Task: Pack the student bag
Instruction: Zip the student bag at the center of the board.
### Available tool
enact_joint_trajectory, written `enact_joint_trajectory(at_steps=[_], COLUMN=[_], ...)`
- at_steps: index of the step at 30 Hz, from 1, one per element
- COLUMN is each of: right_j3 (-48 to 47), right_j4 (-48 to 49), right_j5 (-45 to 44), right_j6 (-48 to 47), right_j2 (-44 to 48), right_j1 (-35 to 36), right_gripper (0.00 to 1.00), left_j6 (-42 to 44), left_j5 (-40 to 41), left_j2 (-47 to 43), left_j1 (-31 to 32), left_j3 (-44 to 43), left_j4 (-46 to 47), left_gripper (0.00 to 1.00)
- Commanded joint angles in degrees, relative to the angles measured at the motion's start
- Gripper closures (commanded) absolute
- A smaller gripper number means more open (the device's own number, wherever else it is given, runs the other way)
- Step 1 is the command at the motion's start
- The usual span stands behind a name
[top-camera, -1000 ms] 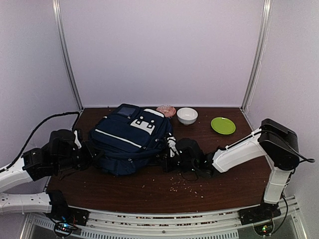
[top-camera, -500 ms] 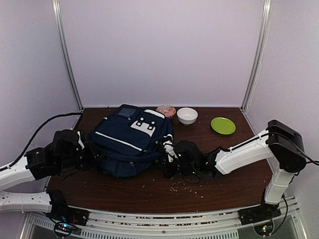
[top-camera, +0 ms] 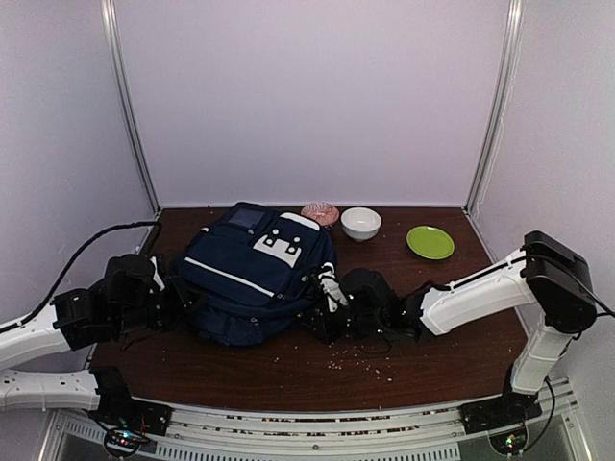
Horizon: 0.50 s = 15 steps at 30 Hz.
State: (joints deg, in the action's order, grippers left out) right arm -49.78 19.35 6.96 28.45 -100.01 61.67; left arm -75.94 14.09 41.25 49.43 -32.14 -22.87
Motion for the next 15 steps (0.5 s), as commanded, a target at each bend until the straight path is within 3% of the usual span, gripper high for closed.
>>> enact_joint_trajectory(at_steps=[1, 11, 15], right_j3=[4.2, 14.4, 14.7], right_j4=[6.8, 26.3, 30.3], right_j5=[4.2, 1.0, 1.7], right_j6=[3.6, 8.0, 11.2], right_j2=[3.1, 6.9, 5.2], right_j1=[-0.6, -1.9, -3.2], right_gripper=[0.67, 0.55, 0.41], left_j6=[-0.5, -0.1, 1.7], left_j5=[0.0, -1.1, -0.4], left_j2=[-0.5, -0.4, 0.3], left_j1=[-0.2, -0.2, -0.2], left_j3=[-0.3, -5.5, -9.8], left_j4=[9.3, 12.6, 11.1], left_gripper=[1.0, 1.0, 1.0])
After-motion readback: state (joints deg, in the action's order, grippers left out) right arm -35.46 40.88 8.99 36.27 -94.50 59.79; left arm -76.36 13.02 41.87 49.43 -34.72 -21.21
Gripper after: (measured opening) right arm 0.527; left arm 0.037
